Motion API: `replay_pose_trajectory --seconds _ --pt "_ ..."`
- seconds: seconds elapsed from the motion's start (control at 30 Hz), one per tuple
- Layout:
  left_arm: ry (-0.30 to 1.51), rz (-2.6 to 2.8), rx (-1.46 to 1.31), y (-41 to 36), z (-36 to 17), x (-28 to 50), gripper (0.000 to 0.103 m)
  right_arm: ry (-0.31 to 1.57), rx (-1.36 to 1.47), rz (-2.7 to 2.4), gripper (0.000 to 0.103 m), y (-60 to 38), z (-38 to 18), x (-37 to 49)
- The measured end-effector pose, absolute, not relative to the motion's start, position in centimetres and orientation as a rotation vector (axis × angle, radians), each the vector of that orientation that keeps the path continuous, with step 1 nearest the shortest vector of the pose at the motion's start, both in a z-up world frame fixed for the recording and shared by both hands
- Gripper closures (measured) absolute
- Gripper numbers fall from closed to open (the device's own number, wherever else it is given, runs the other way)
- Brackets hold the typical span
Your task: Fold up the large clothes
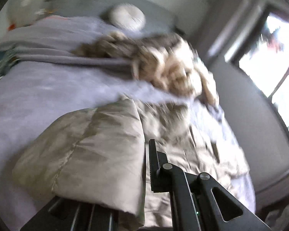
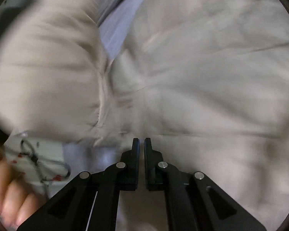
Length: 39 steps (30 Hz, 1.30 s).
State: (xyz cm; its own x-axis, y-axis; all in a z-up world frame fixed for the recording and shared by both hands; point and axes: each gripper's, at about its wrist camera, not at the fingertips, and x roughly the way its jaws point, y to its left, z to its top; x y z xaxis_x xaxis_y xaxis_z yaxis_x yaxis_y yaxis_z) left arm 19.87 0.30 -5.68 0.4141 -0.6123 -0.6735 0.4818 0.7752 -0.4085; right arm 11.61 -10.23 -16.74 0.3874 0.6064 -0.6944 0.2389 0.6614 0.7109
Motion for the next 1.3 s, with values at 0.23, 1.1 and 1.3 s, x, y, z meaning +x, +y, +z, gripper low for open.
replay_pose_trajectory --seconds 0.23,1.1,1.3 --pt "1.036 -0.646 0.248 -13.4 -14.0 15.7 0.094 1.069 0.701 -0.156 0.097 -24.1 -11.6 2.0" --pt "1.174 -0.386 -0.450 13.8 -14.5 23.5 0.003 0.985 -0.167 0.161 0.027 -9.7 -8.3 10.6" --pt "1.237 -0.474 -0.558 13.0 -18.6 25.7 0.074 1.029 -0.380 0.101 0.027 -5.3 -11.5 14.1"
